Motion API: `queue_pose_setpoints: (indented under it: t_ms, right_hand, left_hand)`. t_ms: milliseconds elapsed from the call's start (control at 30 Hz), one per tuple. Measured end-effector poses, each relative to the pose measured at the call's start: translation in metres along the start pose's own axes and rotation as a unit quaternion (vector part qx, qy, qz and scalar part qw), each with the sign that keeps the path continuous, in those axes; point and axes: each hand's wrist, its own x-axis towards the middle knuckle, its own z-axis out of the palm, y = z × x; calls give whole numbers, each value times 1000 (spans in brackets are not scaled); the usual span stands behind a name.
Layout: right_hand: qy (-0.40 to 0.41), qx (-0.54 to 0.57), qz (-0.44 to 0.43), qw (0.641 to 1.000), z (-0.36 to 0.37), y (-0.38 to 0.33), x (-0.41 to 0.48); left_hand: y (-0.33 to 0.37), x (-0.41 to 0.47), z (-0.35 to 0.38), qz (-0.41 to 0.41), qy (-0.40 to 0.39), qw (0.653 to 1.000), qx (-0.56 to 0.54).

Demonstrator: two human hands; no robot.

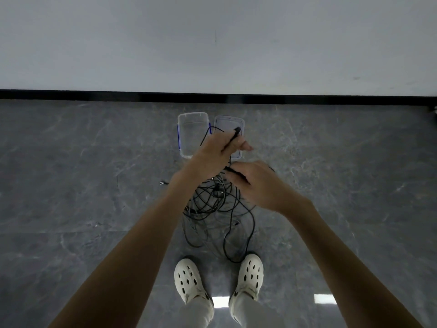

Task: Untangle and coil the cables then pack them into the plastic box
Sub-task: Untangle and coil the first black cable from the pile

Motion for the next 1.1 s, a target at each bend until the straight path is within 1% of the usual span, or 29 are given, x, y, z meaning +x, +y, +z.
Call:
queue_pose_setpoints:
  t_ms: [33, 67, 100, 167, 200, 233, 267, 367, 400, 500, 567, 667, 733, 800, 867, 900, 967, 1000, 1033, 1100]
  right_hand:
    - [-15, -13, -9, 1000, 4, 3, 1]
    - [-29, -22, -21, 999, 9, 7, 1]
    - [-37, -28, -33, 998, 15, 12, 1]
    - [-42, -32, -50, 997, 28, 30, 2]
    - [-41, -27, -55, 997, 34, 44, 3]
    - [-38, -27, -58, 997, 40, 59, 4]
    - [-32, -35, -65, 997, 46, 75, 6]
    - [-19, -61, -97, 993, 70, 122, 15]
    - [-21, -58, -98, 993, 78, 137, 18]
    - [3, -43, -96, 994, 100, 181, 23]
    - [36, -3, -77, 996, 111, 206, 26]
    - [59, 38, -79, 994, 126, 229, 33]
    - [61, 44, -85, 994, 129, 239, 40]
    - [67, 75, -78, 992, 127, 253, 47]
    - [71, 108, -91, 987, 124, 269, 55]
    - [65, 121, -104, 985, 124, 277, 59]
    - [35, 158, -124, 979, 129, 294, 68]
    - [18, 181, -130, 975, 132, 301, 71]
    - [5, 205, -136, 969, 134, 309, 74]
    - [-22, 248, -147, 957, 137, 319, 79]
  left_hand:
    - [-8, 1, 5, 9, 5, 1000, 21]
    - [-13, 2, 11, 7, 16, 1000, 1]
    - [-18, 2, 18, -6, 34, 997, -63]
    - [-31, 5, 32, -23, 76, 978, -194]
    - [-44, 8, 38, -25, 88, 972, -216]
    - [-60, 11, 44, -22, 85, 973, -215]
    - [-79, 16, 51, -14, 79, 978, -190]
    - [-136, 27, 75, 36, 26, 998, -44]
    - [-151, 29, 84, 39, 2, 999, -25]
    - [-186, 33, 102, 55, -39, 996, -51]
    - [-204, 37, 111, 34, -51, 995, -79]
    - [-231, 41, 128, -1, -74, 992, -99]
    - [-247, 42, 138, -10, -105, 982, -159]
    - [-264, 45, 148, -5, -138, 959, -247]
    - [-276, 46, 156, -18, -173, 921, -349]
    - [-279, 47, 159, -30, -198, 894, -402]
    - [-283, 51, 164, -59, -262, 824, -499]
    - [-285, 53, 165, -68, -286, 795, -531]
    - [-287, 55, 166, -73, -301, 779, -545]
    - [-288, 59, 165, -69, -324, 771, -544]
